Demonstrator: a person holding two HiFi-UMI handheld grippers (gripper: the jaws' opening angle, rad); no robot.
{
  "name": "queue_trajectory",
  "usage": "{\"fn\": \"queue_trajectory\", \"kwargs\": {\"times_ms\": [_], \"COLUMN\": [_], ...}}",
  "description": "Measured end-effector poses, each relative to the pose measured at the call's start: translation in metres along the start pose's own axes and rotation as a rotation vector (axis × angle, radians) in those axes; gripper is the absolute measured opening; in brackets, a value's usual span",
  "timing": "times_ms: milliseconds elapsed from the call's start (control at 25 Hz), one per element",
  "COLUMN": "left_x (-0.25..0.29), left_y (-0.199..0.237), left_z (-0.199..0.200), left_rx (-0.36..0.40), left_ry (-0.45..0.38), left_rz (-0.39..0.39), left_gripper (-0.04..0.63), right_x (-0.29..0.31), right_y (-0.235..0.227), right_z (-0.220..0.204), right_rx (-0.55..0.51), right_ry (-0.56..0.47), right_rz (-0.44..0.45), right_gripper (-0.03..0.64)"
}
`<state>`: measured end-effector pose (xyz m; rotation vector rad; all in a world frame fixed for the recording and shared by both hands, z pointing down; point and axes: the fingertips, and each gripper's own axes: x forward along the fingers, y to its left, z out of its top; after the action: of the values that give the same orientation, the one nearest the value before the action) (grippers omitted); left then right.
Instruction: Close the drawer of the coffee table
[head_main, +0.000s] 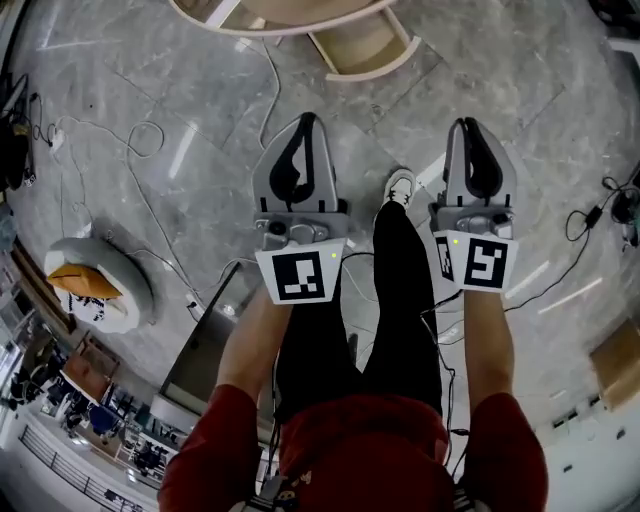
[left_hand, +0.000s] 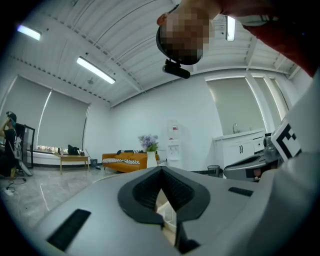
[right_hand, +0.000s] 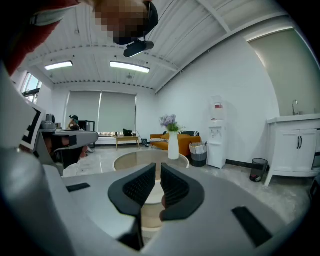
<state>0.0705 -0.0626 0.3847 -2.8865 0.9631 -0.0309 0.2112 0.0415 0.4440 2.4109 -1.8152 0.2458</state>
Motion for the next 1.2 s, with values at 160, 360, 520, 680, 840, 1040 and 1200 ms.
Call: {"fn": "queue_trajectory", "kwargs": {"times_ms": [160,360,520,680,840,1040,1200], "left_x": [-0.023,-0.033,-0.028,-0.021,-0.013,-0.017,-0.026], "left_y": [-0.014,-0.021,-0.025,-0.028,-0.031,-0.031,-0.028], "left_z": [-0.114,-0.24,-0.325,-0.395,-0.452,-0.502,-0.522], "left_rx": [-0.002,-0.001,0.018,0.024,0.008,-0.033,-0.065], "left_ry": [0.039,0.021,-0.009,-0.042,-0.084,-0.087,-0.057], "left_rz": [-0.009,0.014,0.021,0.013,0.036,0.075,0.109], "left_gripper": [0.012,0.012,0.012,0.012,0.012,0.012,0.012], "right_x": [0.011,0.047,0.081,0.111,0.127,0.141,0.145], "right_y": [0.004,0.017,0.022,0.021,0.018,0.021,0.027], "right_z": [-0.12,-0.237,-0.308,-0.373,-0.429,-0.478,-0.497], "right_rx": [-0.018,-0.038,-0.061,-0.058,-0.048,-0.023,0.01], "right_ry": [0.056,0.054,0.014,-0.022,-0.057,-0.055,-0.029], "right_rz": [-0.004,0.044,0.072,0.083,0.095,0.091,0.076], "right_gripper": [0.043,0.043,0.044,0.044,0.058,0.097,0.161]}}
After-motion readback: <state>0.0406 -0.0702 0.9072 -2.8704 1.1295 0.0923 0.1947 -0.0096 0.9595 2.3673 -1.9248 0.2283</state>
